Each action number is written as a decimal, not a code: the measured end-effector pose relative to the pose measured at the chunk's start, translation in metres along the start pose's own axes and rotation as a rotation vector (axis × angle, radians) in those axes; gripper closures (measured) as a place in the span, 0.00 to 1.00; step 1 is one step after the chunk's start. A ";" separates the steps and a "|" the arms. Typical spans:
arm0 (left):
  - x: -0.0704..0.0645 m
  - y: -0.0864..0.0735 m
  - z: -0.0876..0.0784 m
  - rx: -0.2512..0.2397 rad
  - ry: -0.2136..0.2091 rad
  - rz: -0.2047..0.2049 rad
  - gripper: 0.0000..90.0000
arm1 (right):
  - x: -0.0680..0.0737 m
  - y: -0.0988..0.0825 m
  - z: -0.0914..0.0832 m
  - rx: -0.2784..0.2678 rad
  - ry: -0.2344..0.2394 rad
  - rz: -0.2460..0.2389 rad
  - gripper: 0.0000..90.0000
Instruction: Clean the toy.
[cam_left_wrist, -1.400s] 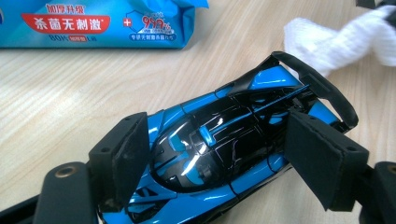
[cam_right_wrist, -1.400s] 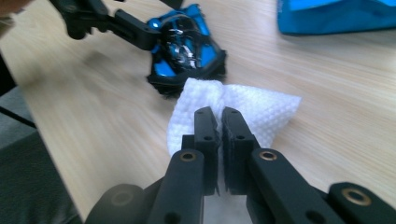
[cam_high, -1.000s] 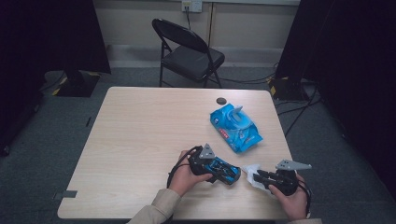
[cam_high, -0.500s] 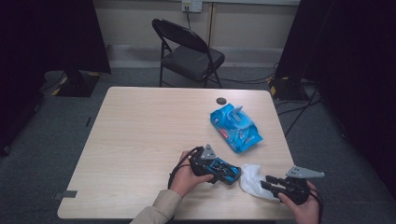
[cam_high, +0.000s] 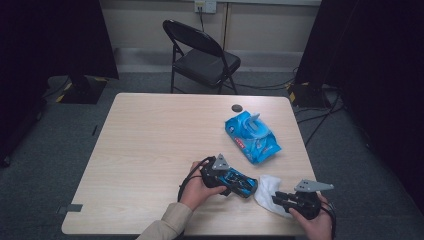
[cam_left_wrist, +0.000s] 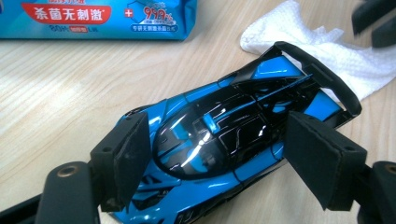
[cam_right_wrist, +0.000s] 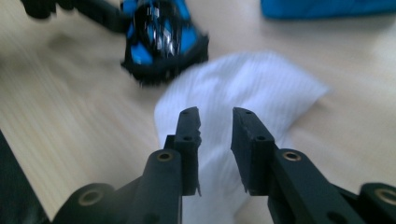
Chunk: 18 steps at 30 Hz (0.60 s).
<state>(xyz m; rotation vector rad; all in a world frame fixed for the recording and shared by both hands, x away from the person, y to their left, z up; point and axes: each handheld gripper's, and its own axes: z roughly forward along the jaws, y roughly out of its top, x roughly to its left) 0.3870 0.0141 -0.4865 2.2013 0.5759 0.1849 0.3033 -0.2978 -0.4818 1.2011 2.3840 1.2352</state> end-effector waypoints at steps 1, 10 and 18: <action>0.001 0.000 0.000 -0.003 0.000 0.005 0.26 | -0.002 0.004 0.000 -0.009 -0.008 0.003 0.74; 0.002 -0.004 0.002 -0.015 -0.003 0.017 0.23 | -0.004 0.011 0.039 0.077 -0.041 -0.058 0.61; 0.003 -0.006 0.002 -0.026 -0.007 0.010 0.23 | -0.014 0.012 0.039 0.074 -0.009 0.005 0.96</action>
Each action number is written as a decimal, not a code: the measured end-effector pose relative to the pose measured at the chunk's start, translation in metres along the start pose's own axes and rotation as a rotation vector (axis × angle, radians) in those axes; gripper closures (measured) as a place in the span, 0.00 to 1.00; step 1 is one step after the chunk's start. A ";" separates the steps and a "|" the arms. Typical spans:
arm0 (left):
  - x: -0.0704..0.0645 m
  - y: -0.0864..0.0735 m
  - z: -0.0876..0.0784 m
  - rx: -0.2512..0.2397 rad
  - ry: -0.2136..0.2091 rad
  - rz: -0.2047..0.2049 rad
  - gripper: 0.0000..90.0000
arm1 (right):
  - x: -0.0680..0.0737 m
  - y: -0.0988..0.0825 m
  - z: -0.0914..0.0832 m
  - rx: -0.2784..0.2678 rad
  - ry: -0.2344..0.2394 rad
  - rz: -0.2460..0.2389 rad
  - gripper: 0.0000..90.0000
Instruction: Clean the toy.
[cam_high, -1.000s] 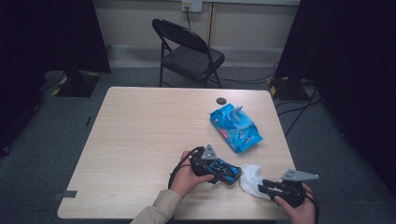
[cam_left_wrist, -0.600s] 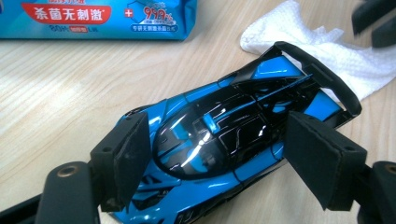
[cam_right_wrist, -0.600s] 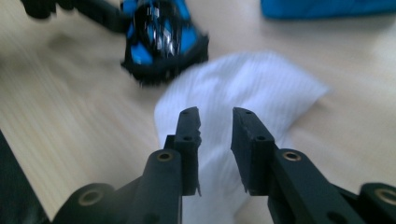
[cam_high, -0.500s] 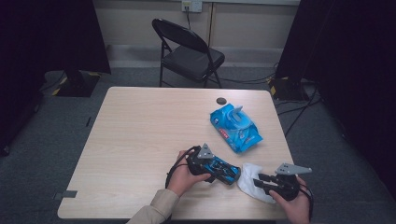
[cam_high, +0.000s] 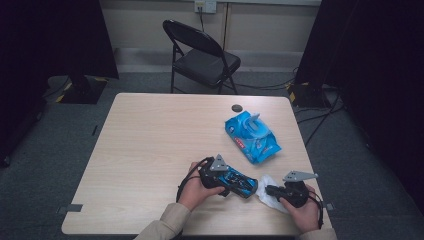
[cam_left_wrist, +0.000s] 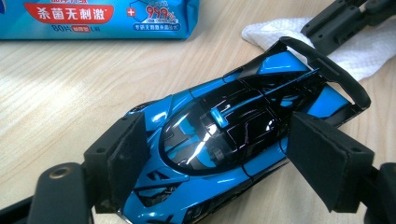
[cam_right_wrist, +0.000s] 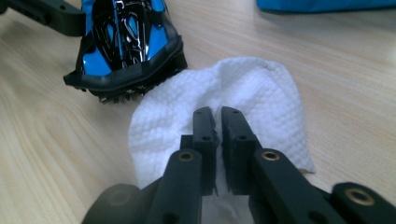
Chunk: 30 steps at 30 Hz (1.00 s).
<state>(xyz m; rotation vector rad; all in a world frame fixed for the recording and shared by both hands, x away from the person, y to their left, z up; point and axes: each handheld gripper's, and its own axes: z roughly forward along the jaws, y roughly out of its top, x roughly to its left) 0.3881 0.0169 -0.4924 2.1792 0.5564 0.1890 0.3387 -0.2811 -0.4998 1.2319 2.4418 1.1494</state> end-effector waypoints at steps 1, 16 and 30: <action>0.000 0.000 0.000 0.003 -0.001 0.001 0.23 | -0.002 0.001 0.000 0.000 0.005 0.014 0.96; 0.002 0.000 0.000 -0.003 -0.017 0.008 0.22 | -0.011 0.070 -0.012 -0.152 0.086 0.042 0.98; 0.001 -0.001 0.001 -0.008 -0.014 0.001 0.22 | -0.004 0.048 0.042 0.039 0.056 -0.002 0.98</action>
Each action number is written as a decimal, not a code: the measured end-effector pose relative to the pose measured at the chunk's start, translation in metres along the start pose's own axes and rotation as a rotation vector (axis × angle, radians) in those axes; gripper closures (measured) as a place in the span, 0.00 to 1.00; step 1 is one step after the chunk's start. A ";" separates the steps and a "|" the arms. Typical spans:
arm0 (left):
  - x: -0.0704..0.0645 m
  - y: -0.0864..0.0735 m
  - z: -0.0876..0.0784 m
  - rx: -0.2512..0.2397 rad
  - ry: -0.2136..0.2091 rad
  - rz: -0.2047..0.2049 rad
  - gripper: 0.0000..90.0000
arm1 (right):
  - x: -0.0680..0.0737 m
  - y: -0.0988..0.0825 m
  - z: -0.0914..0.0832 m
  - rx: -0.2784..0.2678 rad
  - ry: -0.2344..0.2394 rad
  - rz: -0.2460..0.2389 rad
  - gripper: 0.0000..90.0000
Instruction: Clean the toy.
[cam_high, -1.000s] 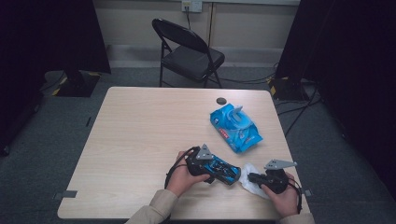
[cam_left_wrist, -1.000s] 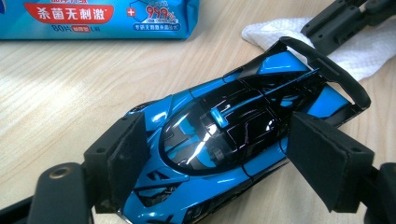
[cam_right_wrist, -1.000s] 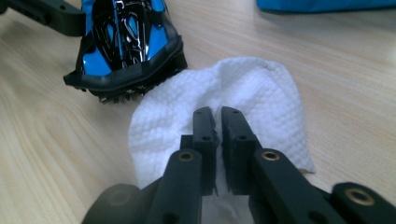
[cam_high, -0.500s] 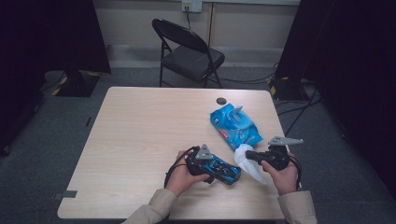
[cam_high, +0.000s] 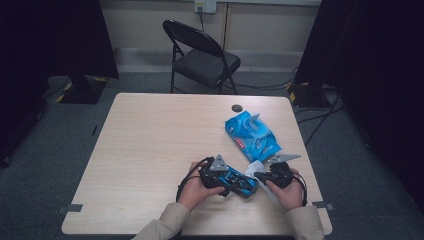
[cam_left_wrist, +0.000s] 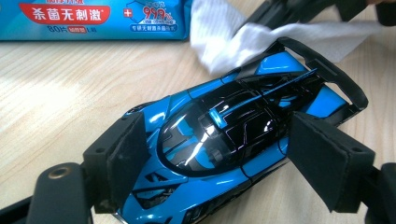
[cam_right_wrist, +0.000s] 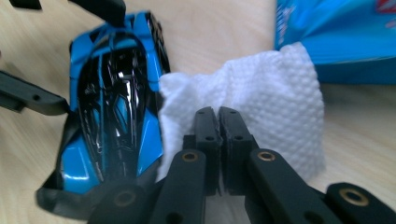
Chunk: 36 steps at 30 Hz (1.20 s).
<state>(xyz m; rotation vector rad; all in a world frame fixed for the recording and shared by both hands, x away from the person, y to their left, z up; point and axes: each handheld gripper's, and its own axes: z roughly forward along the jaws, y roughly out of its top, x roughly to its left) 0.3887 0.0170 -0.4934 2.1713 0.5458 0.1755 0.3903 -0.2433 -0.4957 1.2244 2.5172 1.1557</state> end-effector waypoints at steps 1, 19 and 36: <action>0.000 0.000 0.000 -0.002 0.000 0.001 0.22 | 0.000 0.000 0.003 0.005 0.005 -0.001 0.98; 0.000 -0.001 0.000 -0.006 0.014 0.021 0.27 | 0.006 0.036 0.035 0.069 0.065 -0.037 0.98; 0.001 -0.002 -0.001 -0.006 0.014 0.016 0.27 | 0.016 0.065 0.063 0.092 0.061 -0.060 0.98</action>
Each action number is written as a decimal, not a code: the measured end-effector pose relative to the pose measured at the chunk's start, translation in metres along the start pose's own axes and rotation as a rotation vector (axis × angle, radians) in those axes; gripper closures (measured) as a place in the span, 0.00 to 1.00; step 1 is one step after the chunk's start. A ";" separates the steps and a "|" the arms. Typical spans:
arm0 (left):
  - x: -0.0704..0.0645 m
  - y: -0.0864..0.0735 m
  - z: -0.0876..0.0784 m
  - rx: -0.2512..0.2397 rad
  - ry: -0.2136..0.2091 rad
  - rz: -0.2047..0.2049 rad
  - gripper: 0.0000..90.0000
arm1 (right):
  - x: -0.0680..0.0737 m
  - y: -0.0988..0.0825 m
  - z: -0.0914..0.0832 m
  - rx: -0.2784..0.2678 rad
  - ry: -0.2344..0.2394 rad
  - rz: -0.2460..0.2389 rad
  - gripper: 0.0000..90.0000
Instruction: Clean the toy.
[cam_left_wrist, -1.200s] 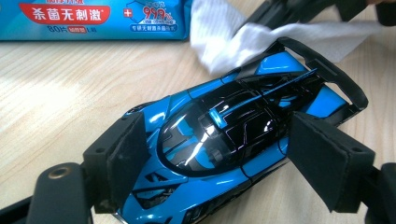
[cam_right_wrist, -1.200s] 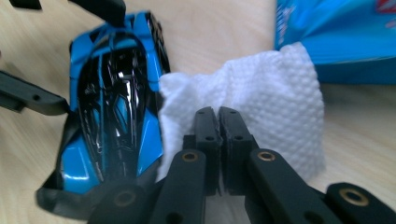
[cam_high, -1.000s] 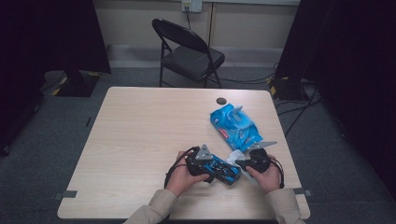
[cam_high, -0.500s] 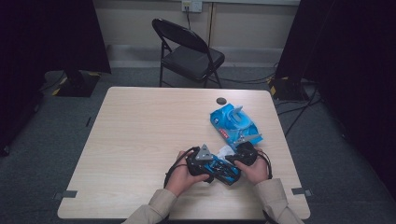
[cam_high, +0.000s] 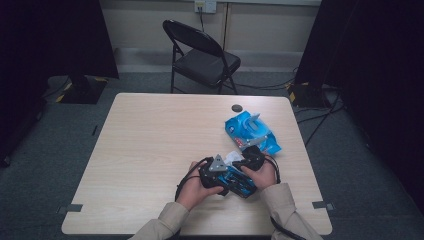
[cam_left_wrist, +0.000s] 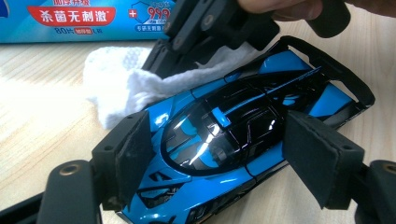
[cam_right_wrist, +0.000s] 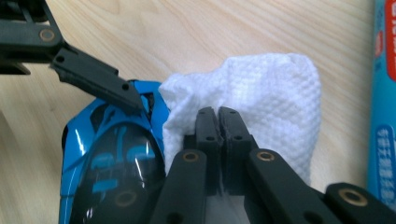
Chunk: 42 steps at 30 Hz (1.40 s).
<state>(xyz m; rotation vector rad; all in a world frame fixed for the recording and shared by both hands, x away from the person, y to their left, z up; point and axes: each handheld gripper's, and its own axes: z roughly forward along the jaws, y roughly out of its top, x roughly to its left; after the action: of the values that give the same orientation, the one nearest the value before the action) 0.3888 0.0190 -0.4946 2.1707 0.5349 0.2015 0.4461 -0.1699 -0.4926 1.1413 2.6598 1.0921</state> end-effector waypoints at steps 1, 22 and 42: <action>0.000 0.000 0.000 -0.001 0.000 0.001 0.27 | 0.000 0.001 0.001 0.000 0.003 0.005 0.98; -0.002 0.000 0.001 -0.001 0.002 0.006 0.27 | -0.004 0.010 -0.010 -0.075 0.003 0.016 0.98; -0.002 0.003 0.001 0.023 0.001 0.010 0.27 | -0.005 -0.046 -0.093 -0.204 -0.001 0.082 0.98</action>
<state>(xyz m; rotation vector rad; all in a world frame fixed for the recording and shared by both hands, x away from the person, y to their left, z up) 0.3887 0.0162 -0.4924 2.1964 0.5297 0.2021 0.3932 -0.2497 -0.4524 1.2178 2.4507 1.3398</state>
